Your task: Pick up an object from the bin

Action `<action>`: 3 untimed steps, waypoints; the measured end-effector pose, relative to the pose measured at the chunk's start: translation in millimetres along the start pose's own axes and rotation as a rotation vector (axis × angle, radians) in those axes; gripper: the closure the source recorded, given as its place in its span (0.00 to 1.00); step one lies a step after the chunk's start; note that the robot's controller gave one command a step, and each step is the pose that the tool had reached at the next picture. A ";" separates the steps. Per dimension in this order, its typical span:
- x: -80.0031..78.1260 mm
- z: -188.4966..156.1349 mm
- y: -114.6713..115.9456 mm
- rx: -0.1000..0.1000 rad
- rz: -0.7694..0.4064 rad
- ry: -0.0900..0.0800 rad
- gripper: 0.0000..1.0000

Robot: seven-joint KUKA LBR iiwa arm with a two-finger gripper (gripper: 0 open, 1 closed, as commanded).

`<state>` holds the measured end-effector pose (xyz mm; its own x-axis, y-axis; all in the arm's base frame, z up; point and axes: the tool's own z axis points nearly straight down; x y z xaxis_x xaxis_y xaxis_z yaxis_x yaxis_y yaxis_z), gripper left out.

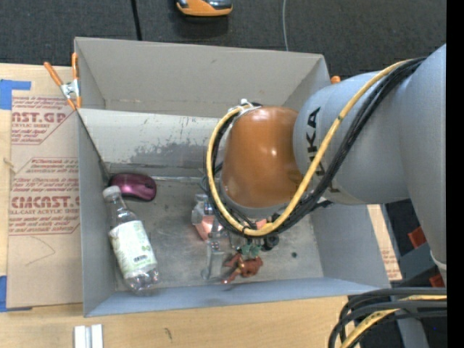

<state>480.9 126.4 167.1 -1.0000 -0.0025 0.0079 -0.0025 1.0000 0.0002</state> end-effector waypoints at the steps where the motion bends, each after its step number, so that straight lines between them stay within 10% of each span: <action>1: -2.0 -4.2 -0.6 -0.001 0.001 -0.008 0.00; 2: -35.4 16.8 -21.7 -0.001 -0.055 -0.011 0.00; 3: -76.1 59.7 -25.2 -0.002 -0.008 -0.007 1.00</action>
Offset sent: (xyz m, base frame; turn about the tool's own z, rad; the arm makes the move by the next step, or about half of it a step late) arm 0.0561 -0.0376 -0.0322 -0.0873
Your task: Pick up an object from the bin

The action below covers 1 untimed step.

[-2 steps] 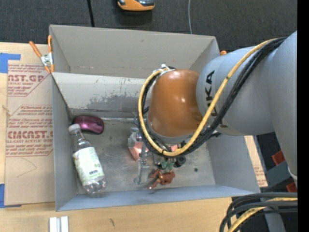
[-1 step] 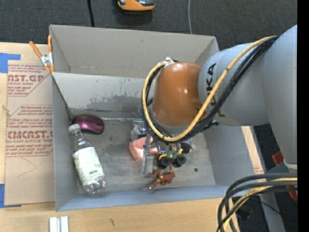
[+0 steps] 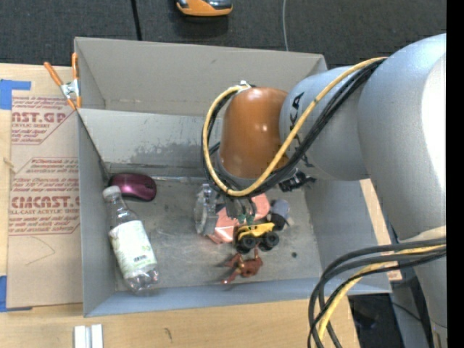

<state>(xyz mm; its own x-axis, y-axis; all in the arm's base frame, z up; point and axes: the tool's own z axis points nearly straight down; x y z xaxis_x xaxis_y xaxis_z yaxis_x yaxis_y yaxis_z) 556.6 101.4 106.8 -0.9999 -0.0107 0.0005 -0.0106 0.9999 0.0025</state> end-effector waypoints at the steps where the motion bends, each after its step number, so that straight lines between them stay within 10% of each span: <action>1: -0.4 -0.2 -0.6 0.001 0.000 -0.001 0.00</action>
Offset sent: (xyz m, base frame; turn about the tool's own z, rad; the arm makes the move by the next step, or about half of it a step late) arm 0.0000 0.0000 0.0000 0.0000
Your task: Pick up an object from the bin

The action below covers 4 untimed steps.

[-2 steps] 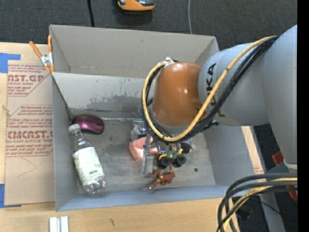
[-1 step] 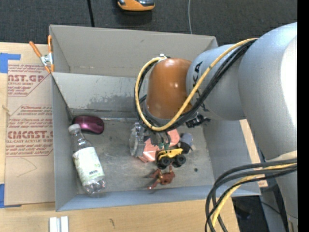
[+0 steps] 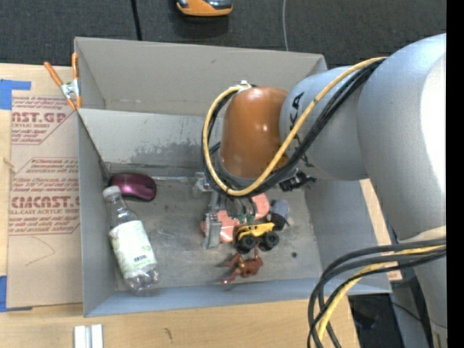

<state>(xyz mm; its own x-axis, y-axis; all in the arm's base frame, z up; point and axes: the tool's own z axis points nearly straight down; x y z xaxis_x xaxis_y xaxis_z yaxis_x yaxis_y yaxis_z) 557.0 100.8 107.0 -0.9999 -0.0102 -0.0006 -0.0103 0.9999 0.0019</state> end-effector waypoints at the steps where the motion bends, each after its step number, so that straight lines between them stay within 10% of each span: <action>1: 0.0 0.0 0.0 0.000 0.000 0.000 0.00; 2: 42.4 6.9 -40.5 -0.001 -0.042 -0.006 0.00; 3: 16.9 26.0 -48.9 0.000 -0.040 0.006 0.00; 4: 28.5 29.4 -60.1 -0.002 0.009 -0.015 0.00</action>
Offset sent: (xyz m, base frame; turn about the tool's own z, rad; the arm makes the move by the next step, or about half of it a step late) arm -0.0558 -0.0572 -0.0098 -0.0489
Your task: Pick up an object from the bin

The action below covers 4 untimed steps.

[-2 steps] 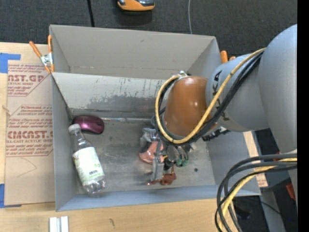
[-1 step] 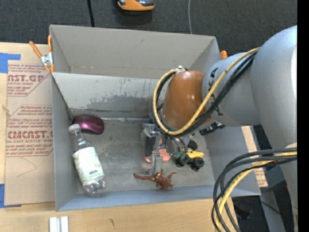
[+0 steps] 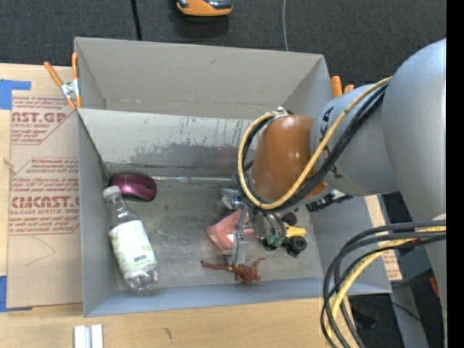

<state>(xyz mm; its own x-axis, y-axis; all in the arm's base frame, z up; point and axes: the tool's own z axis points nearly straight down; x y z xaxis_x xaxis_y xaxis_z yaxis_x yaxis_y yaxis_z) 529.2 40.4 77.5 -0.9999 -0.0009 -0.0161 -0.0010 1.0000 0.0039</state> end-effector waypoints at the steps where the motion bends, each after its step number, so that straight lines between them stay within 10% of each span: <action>1: -11.3 2.6 -51.7 0.001 -0.118 0.008 1.00; 4: -10.9 -35.9 -45.6 0.001 -0.116 0.028 1.00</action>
Offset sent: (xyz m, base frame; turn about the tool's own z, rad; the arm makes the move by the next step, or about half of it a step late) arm 0.0000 0.0000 0.0000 0.0000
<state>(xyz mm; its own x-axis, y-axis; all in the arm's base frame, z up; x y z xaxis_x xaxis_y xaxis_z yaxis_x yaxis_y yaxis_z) 539.6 -5.3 113.4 -0.9931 -0.1166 0.0116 -0.1165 0.9932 0.0023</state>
